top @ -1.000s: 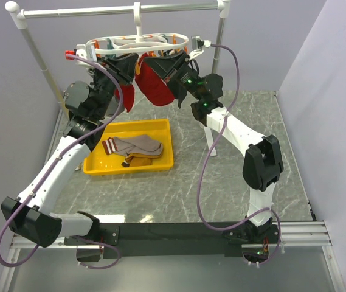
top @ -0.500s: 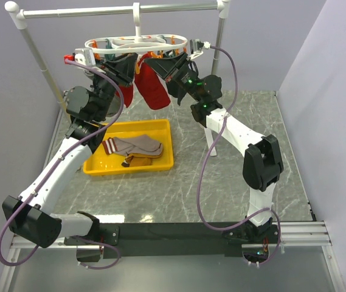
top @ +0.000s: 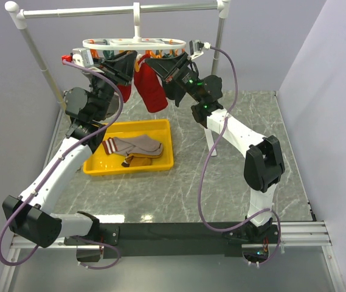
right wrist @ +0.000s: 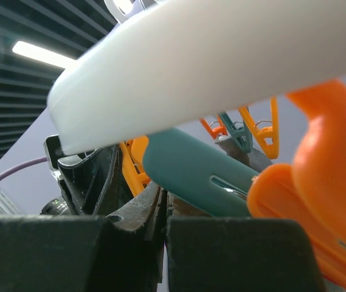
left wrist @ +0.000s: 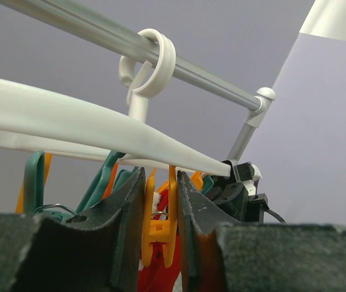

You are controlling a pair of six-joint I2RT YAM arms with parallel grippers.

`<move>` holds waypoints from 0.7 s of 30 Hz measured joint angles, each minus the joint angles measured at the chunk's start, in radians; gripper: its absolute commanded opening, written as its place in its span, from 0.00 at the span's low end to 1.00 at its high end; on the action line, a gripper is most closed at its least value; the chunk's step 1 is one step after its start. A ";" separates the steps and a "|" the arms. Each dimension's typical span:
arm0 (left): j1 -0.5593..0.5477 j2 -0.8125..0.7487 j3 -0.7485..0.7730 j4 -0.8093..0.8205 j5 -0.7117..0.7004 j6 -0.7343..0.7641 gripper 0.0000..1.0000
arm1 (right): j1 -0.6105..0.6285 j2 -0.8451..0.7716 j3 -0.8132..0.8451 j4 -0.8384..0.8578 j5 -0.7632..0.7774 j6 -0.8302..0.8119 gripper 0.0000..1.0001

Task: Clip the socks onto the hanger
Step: Clamp the sock onto the hanger.

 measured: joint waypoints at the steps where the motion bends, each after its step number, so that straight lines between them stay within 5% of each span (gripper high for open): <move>1: 0.000 0.001 0.000 0.004 0.003 -0.002 0.19 | 0.000 0.000 0.000 0.000 0.000 0.004 0.00; 21: 0.000 0.002 -0.037 0.063 0.021 0.017 0.15 | 0.008 -0.016 -0.017 -0.022 0.027 0.103 0.00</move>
